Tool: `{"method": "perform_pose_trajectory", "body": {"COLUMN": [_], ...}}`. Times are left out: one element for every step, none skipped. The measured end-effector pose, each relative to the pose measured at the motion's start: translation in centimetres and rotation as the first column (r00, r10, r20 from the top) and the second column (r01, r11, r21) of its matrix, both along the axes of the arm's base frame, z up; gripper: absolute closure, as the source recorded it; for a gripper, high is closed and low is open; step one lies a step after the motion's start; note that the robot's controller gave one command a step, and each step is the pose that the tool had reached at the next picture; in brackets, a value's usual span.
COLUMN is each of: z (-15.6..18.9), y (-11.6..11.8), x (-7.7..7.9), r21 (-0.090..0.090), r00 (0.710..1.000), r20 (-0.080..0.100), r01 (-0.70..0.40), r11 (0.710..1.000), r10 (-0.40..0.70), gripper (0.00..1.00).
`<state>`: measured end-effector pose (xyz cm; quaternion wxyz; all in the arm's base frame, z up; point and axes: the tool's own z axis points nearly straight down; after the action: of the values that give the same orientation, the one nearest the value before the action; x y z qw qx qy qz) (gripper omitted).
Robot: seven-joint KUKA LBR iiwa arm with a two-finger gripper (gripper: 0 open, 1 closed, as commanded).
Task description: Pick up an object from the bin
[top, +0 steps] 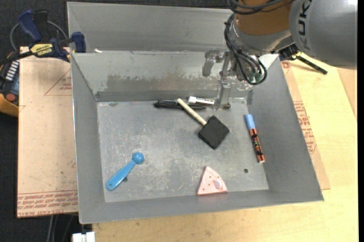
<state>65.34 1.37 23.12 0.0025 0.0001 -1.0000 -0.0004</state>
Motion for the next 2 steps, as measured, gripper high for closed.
{"method": "perform_pose_trajectory", "body": {"z": [0.6,-11.5], "y": [0.0,-3.3], "x": [0.1,-2.3], "r21": [0.000,0.001], "r00": [1.000,0.990], "r20": [0.008,0.006], "r01": [0.000,0.141], "r11": [1.000,0.990], "r10": [0.000,-0.141], "gripper": [0.00,0.00]}}
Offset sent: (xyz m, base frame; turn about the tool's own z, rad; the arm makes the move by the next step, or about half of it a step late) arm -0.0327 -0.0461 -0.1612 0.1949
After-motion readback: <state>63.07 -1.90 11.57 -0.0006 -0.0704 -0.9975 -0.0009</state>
